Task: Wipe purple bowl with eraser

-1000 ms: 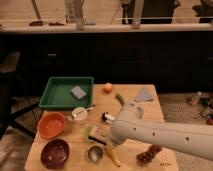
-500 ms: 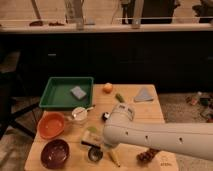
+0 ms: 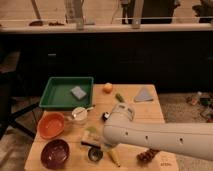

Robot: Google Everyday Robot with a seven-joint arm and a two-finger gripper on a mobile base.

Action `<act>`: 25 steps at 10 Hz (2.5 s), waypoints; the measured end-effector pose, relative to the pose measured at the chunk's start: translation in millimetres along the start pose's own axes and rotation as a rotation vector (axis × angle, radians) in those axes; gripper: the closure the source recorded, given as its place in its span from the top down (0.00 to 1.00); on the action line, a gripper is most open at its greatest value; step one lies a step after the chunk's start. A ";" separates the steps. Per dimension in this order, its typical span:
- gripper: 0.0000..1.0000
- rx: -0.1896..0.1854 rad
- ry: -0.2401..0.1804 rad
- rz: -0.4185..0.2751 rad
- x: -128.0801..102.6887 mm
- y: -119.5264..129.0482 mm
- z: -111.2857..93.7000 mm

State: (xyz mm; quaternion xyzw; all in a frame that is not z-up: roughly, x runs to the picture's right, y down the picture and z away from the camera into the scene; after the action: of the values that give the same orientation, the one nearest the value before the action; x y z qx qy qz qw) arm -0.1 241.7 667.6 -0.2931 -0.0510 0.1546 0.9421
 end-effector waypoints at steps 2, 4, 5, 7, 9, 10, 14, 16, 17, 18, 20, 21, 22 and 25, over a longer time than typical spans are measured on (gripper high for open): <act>0.00 0.034 0.001 -0.169 -13.8 -15.9 -18.6; 0.00 0.046 -0.005 -0.270 -32.9 -23.1 -28.0; 0.00 0.039 -0.004 -0.320 -44.6 -20.9 -26.1; 0.00 0.040 0.018 -0.424 -72.7 -12.9 -16.4; 0.00 0.061 0.092 -0.575 -111.8 3.2 -0.9; 0.00 0.072 0.123 -0.632 -126.0 9.4 4.9; 0.00 0.101 0.264 -0.831 -160.6 29.8 36.5; 0.00 0.078 0.277 -0.834 -157.8 32.1 51.2; 0.00 0.064 0.279 -0.831 -158.1 33.1 60.1; 0.00 0.051 0.282 -0.827 -159.1 33.4 68.0; 0.00 0.036 0.285 -0.808 -164.0 32.6 79.2; 0.00 0.029 0.289 -0.801 -169.5 36.2 84.7; 0.00 0.027 0.295 -0.803 -176.6 41.1 89.4; 0.00 0.028 0.304 -0.798 -181.2 42.0 90.9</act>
State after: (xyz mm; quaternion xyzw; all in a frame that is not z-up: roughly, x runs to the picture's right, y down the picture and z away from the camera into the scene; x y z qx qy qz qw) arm -199.6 265.1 717.6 -0.2571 -0.0191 -0.2665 0.9287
